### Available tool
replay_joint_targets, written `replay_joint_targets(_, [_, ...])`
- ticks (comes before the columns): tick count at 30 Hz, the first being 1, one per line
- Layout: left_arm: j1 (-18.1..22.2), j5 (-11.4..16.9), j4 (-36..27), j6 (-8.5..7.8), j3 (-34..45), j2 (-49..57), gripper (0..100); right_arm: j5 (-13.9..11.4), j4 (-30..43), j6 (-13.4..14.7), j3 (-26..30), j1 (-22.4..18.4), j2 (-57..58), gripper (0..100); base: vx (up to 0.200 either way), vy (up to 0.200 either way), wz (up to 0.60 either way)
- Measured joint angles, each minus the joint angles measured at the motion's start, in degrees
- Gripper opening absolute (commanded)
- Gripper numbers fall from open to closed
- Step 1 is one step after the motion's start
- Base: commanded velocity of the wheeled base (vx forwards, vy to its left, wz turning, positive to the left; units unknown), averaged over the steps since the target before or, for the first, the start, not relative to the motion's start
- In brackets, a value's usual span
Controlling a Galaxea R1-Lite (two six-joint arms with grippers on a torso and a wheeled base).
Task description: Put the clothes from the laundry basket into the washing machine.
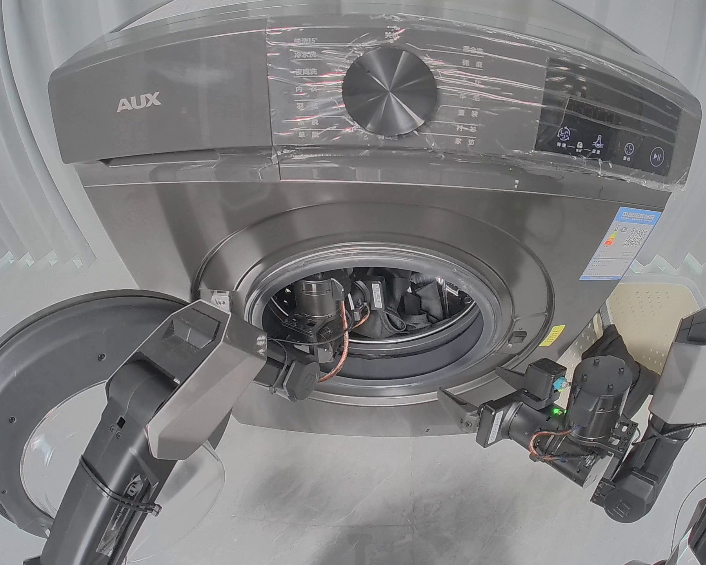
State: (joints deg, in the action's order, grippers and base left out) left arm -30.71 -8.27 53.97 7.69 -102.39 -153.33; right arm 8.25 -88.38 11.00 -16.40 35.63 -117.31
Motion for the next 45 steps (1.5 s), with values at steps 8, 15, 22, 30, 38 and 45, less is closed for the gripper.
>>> replay_joint_targets(8, [0.48,-3.36,-2.49,0.76,-4.83,-1.19,0,0.01,0.0,0.0,0.04,0.0,-0.02,100,0.0,0.0,0.0])
replay_joint_targets(15, [0.61,-4.9,-4.4,1.26,-9.33,-3.04,0,0.0,0.0,0.09,0.26,-0.02,-0.02,100,0.0,0.0,0.0])
replay_joint_targets(22, [0.67,-5.0,-4.9,1.3,-9.35,-3.39,100,0.0,0.0,0.33,0.28,-0.02,-0.02,100,0.0,0.0,0.0])
replay_joint_targets(30, [0.63,-5.11,-5.66,1.88,-5.74,-2.99,100,0.01,0.0,0.35,0.48,0.02,0.0,100,0.0,0.0,0.0])
replay_joint_targets(38, [-0.46,-4.64,-6.79,1.99,7.61,1.51,100,-0.07,0.02,0.33,0.52,-0.02,0.09,100,0.0,0.0,0.0])
replay_joint_targets(45, [-2.04,-4.32,-6.49,1.91,18.19,7.8,100,-0.1,0.04,0.33,0.52,0.0,0.06,100,0.0,0.0,0.0])
